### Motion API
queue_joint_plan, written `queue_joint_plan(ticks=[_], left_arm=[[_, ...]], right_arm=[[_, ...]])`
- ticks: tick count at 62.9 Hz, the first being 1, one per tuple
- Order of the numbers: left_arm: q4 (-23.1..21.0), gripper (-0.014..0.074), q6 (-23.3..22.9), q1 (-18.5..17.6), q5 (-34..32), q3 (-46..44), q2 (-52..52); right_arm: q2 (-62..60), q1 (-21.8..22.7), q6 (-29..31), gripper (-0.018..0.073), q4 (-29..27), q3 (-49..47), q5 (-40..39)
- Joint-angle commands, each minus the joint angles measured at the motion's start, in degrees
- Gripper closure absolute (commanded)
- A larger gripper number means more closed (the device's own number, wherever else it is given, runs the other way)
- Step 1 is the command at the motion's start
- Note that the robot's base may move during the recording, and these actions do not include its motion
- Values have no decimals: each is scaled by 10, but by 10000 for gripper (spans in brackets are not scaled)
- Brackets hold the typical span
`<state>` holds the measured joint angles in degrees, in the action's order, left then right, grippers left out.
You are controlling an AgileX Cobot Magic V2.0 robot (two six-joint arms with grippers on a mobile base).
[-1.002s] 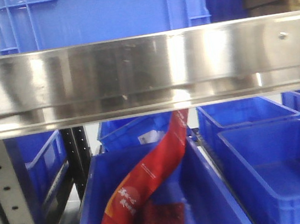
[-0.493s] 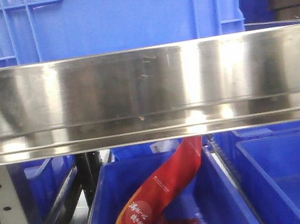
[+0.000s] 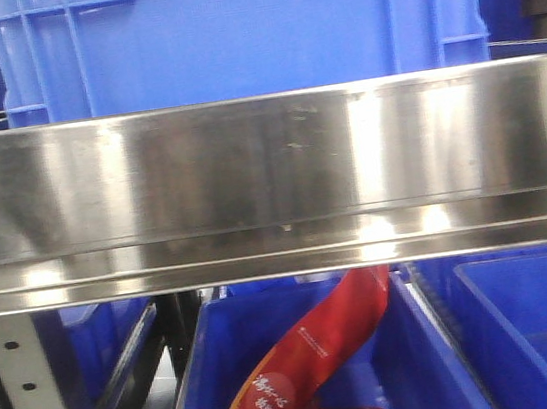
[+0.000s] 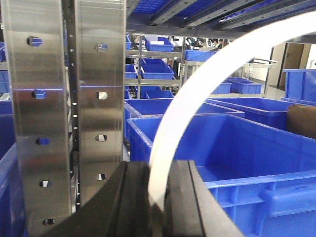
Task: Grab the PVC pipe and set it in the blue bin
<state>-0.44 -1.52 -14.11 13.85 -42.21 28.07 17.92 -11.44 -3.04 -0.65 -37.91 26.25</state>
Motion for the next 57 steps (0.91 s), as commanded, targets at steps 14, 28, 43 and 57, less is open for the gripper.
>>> queue_joint_plan(ticks=[14,28,43,57], left_arm=[[-4,707,1,1,-16,-2,-3],[-4,707,1,1,-16,-2,-3],[-4,707,1,1,-16,-2,-3],[-4,707,1,1,-16,-2,-3]], right_arm=[[-2,-1,1,728,3,0,-14],[-2,-1,1,728,3,0,-14],[-2,-1,1,728,3,0,-14],[-2,-1,1,728,3,0,-14]])
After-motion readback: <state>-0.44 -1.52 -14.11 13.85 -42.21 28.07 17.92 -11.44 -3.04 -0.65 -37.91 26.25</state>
